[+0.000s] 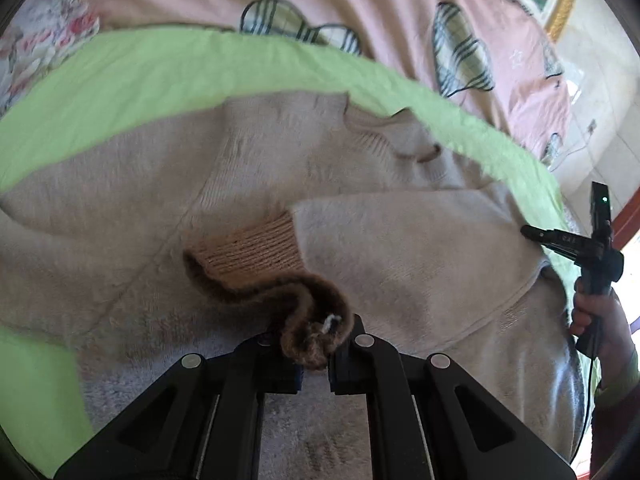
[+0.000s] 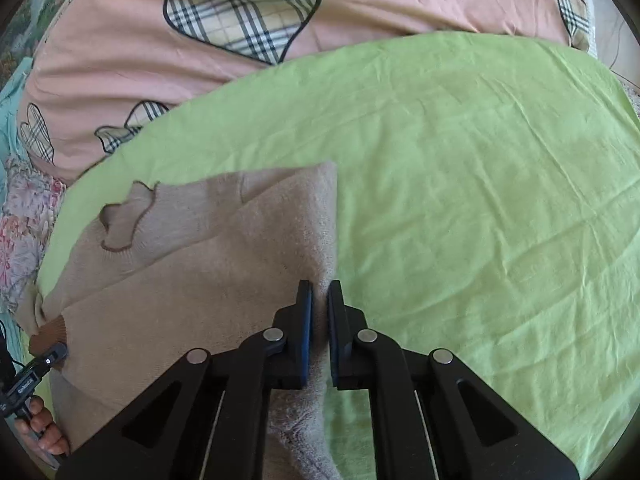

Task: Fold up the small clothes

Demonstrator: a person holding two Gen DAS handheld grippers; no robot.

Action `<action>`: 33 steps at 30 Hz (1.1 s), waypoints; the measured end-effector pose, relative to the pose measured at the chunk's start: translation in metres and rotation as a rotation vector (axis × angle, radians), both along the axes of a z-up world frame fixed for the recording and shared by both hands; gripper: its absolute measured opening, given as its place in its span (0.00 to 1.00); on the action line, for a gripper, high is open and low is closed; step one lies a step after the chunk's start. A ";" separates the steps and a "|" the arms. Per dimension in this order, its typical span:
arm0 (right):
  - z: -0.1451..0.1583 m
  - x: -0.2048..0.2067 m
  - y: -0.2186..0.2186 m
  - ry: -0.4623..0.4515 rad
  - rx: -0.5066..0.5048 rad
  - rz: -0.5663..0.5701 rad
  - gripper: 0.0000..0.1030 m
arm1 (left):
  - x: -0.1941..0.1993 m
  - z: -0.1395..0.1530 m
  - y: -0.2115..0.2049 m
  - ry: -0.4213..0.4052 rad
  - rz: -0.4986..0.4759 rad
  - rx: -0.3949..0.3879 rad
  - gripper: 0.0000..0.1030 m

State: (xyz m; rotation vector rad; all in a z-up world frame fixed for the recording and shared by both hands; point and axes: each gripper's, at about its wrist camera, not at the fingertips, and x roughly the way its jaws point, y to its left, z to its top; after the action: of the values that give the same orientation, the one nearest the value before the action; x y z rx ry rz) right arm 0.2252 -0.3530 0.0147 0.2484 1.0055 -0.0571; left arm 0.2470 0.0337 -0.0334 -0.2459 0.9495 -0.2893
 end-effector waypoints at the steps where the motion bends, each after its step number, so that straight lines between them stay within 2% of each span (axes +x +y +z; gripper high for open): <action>1: -0.004 0.001 0.002 0.009 -0.021 0.007 0.08 | 0.000 -0.001 0.005 0.011 0.007 -0.027 0.07; 2: -0.006 0.001 0.003 0.010 -0.027 0.002 0.08 | -0.001 0.000 0.011 0.011 0.015 -0.046 0.09; 4: -0.003 -0.003 0.002 0.002 -0.011 -0.009 0.08 | -0.007 0.003 0.020 0.005 0.030 -0.031 0.16; 8: 0.020 -0.029 0.004 -0.061 0.010 -0.039 0.13 | -0.027 0.011 0.043 0.003 0.064 -0.037 0.22; 9: 0.029 -0.038 0.009 -0.091 0.047 -0.029 0.21 | -0.033 0.013 0.049 -0.003 0.076 -0.042 0.26; 10: 0.033 -0.044 0.014 -0.108 0.073 -0.013 0.35 | -0.040 0.016 0.056 -0.010 0.092 -0.047 0.27; 12: 0.041 -0.061 0.034 -0.138 0.113 0.038 0.53 | -0.053 0.019 0.069 -0.020 0.125 -0.057 0.33; 18: 0.027 -0.092 0.095 -0.115 0.219 0.167 0.54 | -0.083 0.026 0.127 -0.032 0.274 -0.098 0.53; 23: 0.013 -0.109 0.123 -0.083 0.265 0.205 0.54 | -0.094 0.033 0.189 -0.075 0.402 -0.150 0.64; 25: 0.010 -0.113 0.130 -0.070 0.271 0.214 0.54 | -0.094 0.032 0.213 -0.084 0.456 -0.195 0.66; 27: 0.008 -0.118 0.137 -0.061 0.270 0.223 0.54 | -0.093 0.026 0.243 -0.081 0.523 -0.279 0.66; 31: 0.003 -0.122 0.144 -0.042 0.274 0.237 0.54 | -0.093 0.014 0.295 -0.098 0.653 -0.504 0.67; 33: -0.001 -0.123 0.146 -0.029 0.276 0.233 0.54 | -0.088 0.009 0.311 -0.116 0.682 -0.588 0.68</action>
State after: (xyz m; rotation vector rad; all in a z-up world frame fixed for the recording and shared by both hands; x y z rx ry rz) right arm 0.1024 -0.2069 0.0133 0.3812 1.0071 0.2983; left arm 0.1588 0.3452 -0.0242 -1.0540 0.5994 0.0578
